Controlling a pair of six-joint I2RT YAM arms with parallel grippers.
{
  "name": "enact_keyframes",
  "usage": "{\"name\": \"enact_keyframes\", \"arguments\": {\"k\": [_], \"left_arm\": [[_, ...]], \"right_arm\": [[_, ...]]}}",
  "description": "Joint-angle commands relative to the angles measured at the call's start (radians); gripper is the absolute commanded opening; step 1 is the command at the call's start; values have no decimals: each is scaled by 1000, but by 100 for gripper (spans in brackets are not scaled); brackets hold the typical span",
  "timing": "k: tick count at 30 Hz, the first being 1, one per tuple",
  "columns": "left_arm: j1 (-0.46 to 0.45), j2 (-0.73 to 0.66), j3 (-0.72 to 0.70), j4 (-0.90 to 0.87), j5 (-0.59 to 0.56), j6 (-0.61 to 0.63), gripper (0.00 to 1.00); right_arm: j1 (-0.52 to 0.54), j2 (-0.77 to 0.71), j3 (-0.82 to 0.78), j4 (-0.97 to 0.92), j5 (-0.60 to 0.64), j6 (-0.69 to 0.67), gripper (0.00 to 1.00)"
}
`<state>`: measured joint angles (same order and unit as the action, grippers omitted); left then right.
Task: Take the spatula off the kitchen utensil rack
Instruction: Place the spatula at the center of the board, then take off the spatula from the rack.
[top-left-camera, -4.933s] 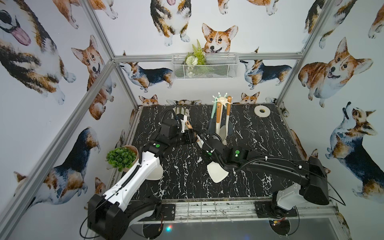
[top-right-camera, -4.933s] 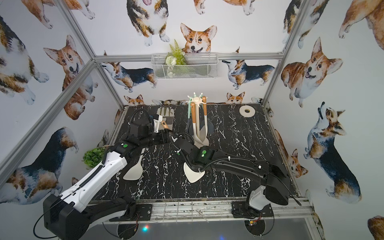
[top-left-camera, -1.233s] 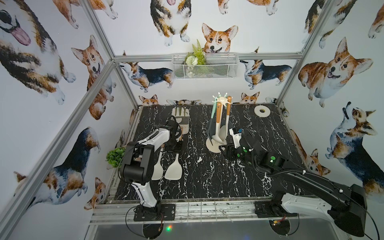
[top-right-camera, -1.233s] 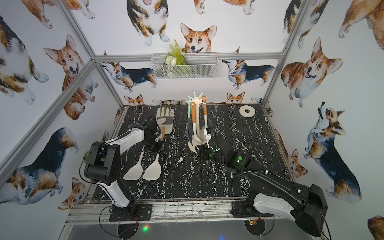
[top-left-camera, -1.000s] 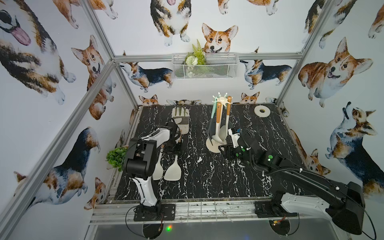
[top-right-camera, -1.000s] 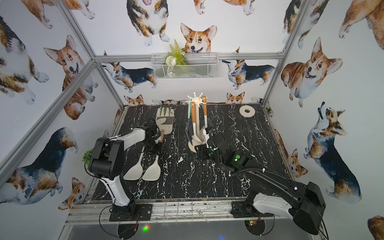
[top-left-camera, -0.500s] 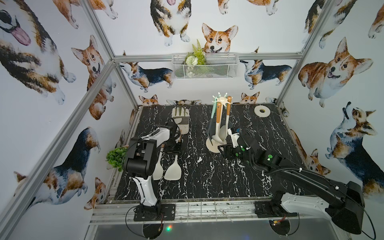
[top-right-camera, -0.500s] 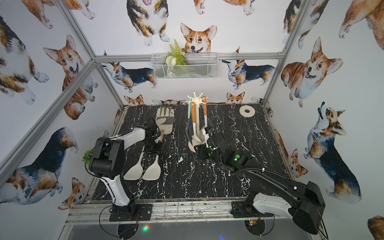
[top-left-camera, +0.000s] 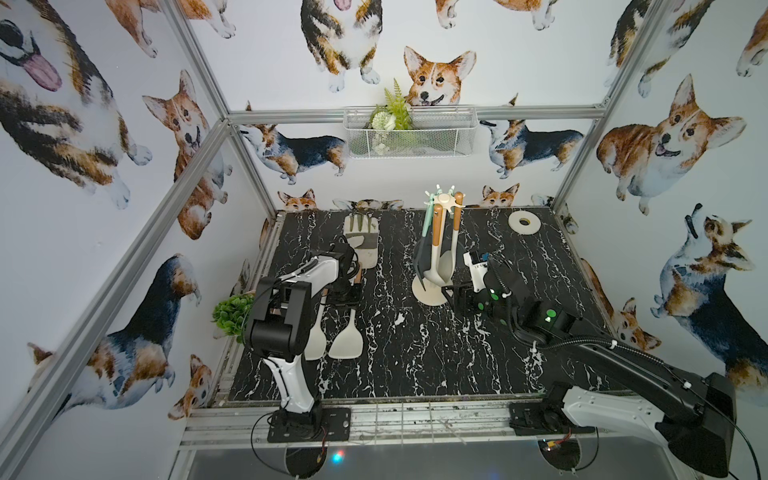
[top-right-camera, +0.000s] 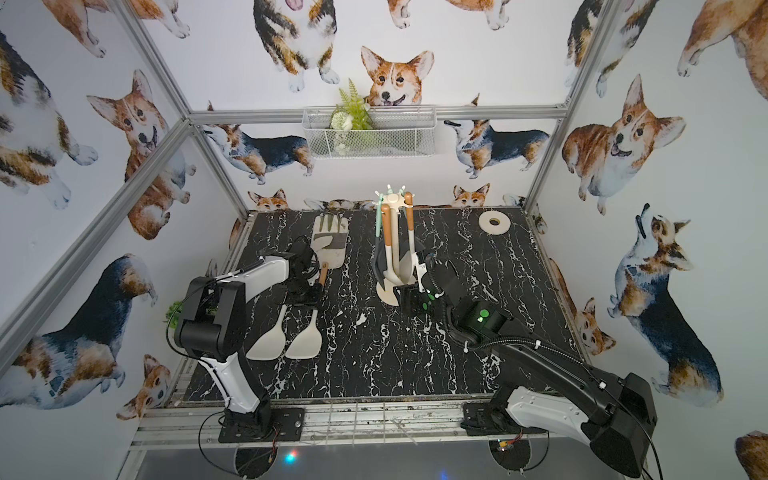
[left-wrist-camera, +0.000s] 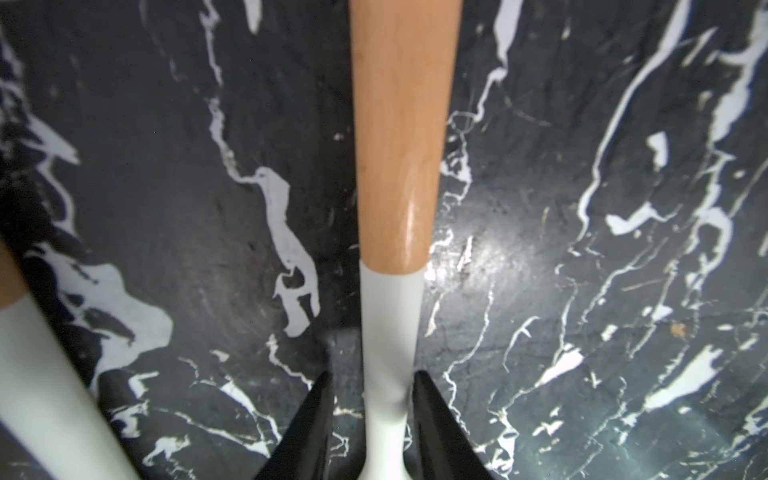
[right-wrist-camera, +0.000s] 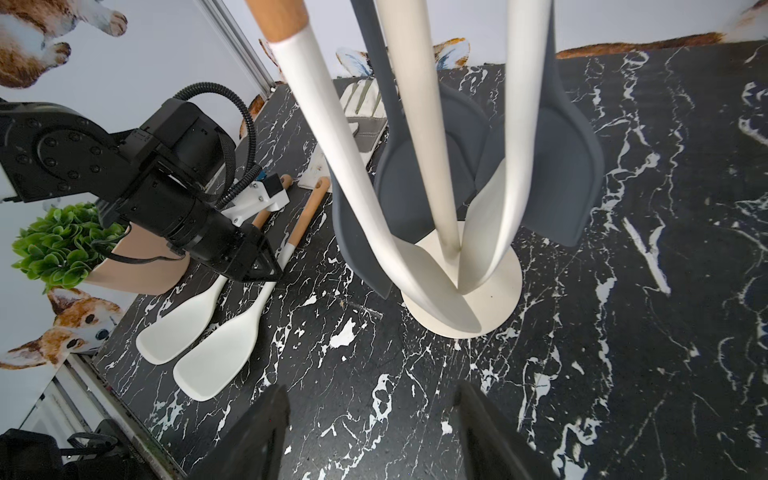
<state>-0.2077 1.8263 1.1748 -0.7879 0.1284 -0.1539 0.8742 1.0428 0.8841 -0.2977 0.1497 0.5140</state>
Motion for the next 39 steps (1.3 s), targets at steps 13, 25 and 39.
{"name": "enact_keyframes", "arguments": {"k": [13, 25, 39], "left_arm": [[-24, -360, 146, -49, 244, 49, 44], [-267, -607, -99, 578, 314, -240, 46], [-320, -551, -74, 578, 286, -210, 46]], "right_arm": [[-256, -9, 90, -112, -86, -76, 70], [-304, 176, 177, 65, -86, -153, 67], [-303, 368, 306, 165, -30, -188, 66]]}}
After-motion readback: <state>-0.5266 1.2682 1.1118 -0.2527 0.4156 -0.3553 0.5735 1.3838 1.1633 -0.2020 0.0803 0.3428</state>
